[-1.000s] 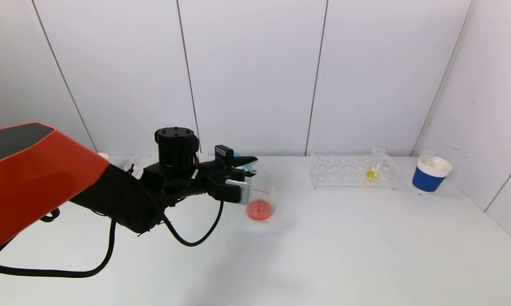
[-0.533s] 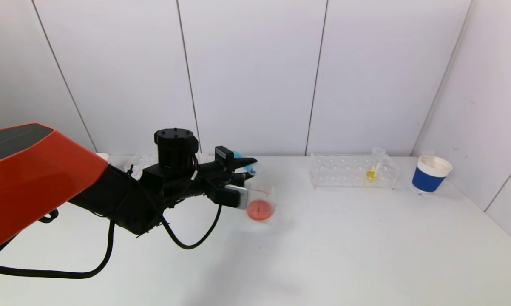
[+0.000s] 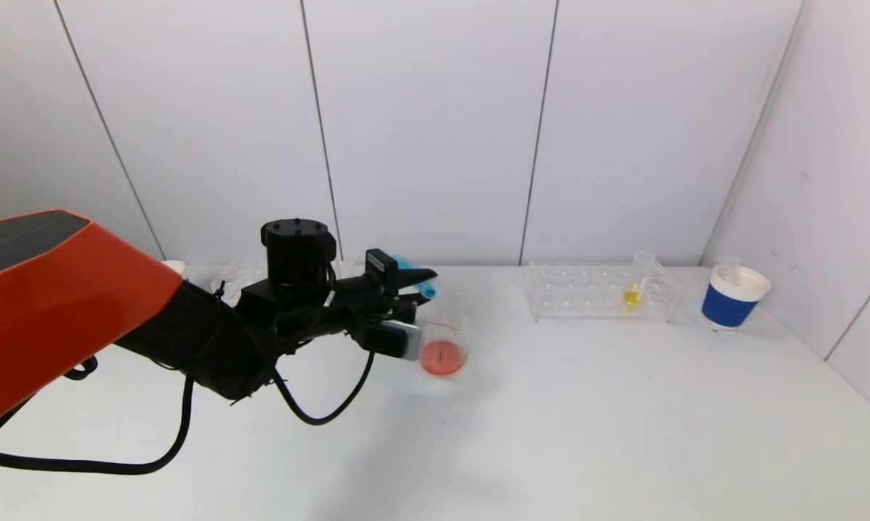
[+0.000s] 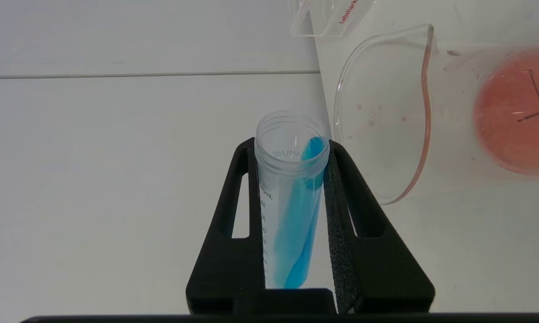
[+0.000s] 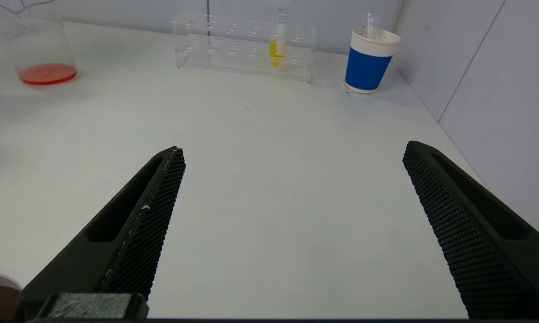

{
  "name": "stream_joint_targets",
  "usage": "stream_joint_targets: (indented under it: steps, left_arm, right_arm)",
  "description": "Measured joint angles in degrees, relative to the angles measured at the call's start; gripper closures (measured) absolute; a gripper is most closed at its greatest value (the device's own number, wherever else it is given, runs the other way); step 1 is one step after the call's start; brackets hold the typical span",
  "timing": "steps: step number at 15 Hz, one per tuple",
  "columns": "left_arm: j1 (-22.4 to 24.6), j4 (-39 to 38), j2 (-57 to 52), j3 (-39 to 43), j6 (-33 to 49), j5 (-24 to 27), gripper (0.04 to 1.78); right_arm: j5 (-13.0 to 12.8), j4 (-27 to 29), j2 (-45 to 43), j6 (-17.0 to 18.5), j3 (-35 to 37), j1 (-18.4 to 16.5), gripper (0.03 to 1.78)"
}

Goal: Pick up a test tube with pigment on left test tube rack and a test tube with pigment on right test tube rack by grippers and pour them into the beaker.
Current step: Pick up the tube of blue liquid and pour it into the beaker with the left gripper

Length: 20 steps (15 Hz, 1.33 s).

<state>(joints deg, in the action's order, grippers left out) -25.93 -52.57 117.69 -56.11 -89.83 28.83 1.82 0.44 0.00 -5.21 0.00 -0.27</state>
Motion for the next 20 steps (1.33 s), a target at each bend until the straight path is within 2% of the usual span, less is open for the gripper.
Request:
stream_joint_targets:
  steps: [20]
  left_arm:
    - [0.35,-2.15,1.69,-0.13,-7.00,-2.62,1.40]
  right_arm:
    - [-0.02,0.00,0.00,-0.02,0.00,0.00,0.04]
